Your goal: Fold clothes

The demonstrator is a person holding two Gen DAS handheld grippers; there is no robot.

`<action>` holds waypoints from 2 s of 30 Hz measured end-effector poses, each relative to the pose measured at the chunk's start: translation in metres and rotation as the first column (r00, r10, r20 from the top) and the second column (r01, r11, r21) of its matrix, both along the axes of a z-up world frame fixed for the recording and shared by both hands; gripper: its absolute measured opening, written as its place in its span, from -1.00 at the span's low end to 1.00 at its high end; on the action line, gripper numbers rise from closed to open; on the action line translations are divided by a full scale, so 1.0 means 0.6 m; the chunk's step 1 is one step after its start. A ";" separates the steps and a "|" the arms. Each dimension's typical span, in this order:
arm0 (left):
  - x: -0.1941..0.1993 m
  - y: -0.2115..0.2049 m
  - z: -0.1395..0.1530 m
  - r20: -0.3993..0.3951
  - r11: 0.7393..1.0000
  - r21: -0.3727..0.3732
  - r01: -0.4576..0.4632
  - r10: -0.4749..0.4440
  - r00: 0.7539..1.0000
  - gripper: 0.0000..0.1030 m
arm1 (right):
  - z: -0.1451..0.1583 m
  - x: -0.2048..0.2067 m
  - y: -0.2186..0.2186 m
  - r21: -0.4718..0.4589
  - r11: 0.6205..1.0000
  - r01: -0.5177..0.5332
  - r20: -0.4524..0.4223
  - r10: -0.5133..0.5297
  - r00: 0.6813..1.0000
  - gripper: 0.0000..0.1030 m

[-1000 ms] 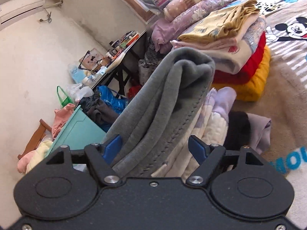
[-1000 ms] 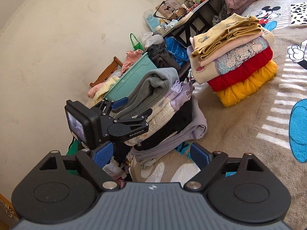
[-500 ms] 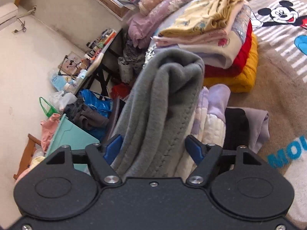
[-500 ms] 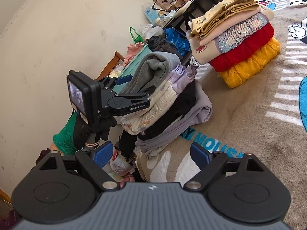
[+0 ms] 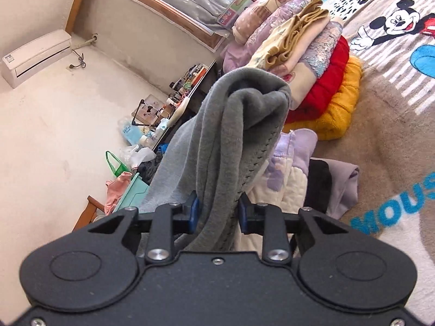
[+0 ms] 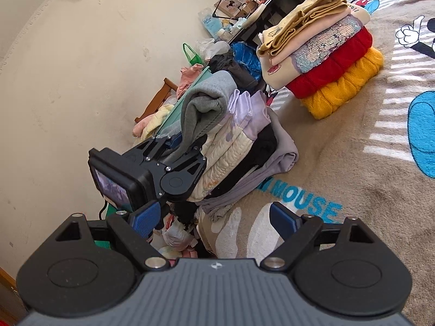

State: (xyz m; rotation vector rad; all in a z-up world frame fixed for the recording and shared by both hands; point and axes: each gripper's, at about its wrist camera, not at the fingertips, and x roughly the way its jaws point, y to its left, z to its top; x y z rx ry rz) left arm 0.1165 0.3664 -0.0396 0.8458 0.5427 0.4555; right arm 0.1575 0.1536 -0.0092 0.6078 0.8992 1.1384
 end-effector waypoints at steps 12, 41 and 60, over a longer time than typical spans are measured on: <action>0.010 0.010 -0.057 -0.045 0.998 0.058 -0.018 0.021 0.999 -0.36 | -0.010 -0.002 -0.037 0.004 1.000 0.029 -0.014 -0.029 0.999 0.69; -0.221 0.015 0.158 0.369 0.771 -0.631 0.089 0.197 0.908 0.76 | 0.164 -0.131 0.016 -0.229 0.968 0.100 0.366 -0.010 0.931 1.00; -0.137 0.055 0.014 -0.112 0.992 -0.025 0.120 -0.122 0.986 -0.04 | 0.082 -0.047 0.038 -0.260 0.962 0.083 0.232 -0.021 0.973 1.00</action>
